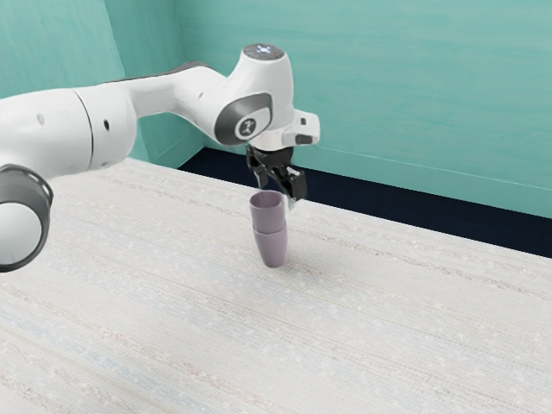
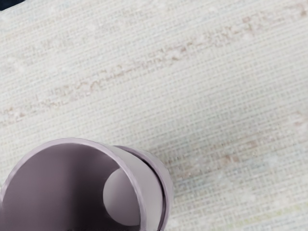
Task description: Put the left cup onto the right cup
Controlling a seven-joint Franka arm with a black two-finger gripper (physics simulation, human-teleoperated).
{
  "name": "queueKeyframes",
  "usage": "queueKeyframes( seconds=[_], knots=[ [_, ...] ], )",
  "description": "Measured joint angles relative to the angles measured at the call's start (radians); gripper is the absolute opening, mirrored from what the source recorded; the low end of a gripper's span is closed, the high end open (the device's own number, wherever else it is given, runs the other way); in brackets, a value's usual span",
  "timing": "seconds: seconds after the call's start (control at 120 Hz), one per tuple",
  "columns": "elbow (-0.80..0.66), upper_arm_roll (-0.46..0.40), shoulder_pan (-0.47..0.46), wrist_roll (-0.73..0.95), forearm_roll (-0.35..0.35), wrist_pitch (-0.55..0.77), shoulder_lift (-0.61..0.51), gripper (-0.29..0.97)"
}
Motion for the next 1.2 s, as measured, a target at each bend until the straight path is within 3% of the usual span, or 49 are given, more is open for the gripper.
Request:
queueKeyframes(
  seconds=[0.45,1.2],
  knots=[
    [-0.034,0.011,0.0,-0.001,-0.036,-0.04,-0.115,0.68],
    [-0.197,0.168,0.001,-0.001,-0.183,-0.177,-0.407,0.68]
  ],
)
